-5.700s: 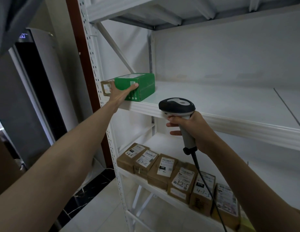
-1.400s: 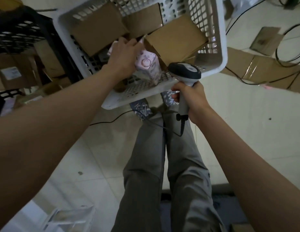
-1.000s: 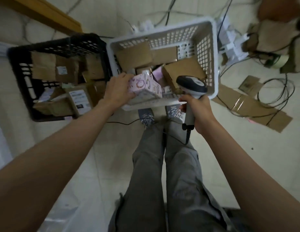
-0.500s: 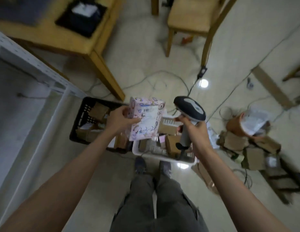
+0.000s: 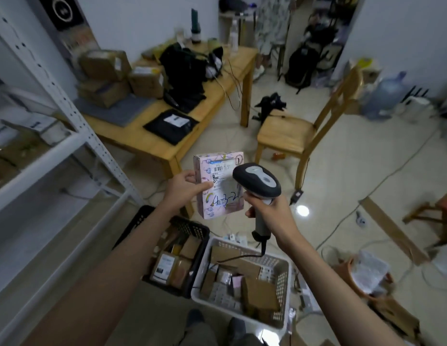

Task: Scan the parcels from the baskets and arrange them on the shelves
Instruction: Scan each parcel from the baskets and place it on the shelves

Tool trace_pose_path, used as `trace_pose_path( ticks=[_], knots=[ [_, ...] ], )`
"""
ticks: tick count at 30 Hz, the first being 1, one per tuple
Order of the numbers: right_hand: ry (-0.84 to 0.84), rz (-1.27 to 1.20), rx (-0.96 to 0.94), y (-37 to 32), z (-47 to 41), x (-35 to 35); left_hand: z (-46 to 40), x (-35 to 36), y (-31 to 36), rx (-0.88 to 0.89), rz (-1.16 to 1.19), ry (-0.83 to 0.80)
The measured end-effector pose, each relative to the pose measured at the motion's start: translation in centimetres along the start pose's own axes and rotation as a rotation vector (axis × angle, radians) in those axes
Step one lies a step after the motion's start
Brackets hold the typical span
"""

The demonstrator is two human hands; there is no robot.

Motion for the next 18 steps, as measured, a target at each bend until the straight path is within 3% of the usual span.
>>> trace_pose_path(
  ticks=[7,18],
  knots=[
    [-0.123,0.113,-0.064,-2.8,-0.3,1.2,0.7,-1.3,3.0,0.019,0.058,0.044],
    [-0.151,0.096,-0.022,-3.7,-0.2,1.8,2.6,-1.7,1.8,0.001,0.016,0.060]
  ],
)
Point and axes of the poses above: each hand's wrist, its own z-axis away from the middle knuckle, its own x-axis out of the palm, y = z × x, the point moved 6 cm from there along -z, towards the middle knuckle, and after that the axes turned 13 degrees about -x, right-handed, at the moved point
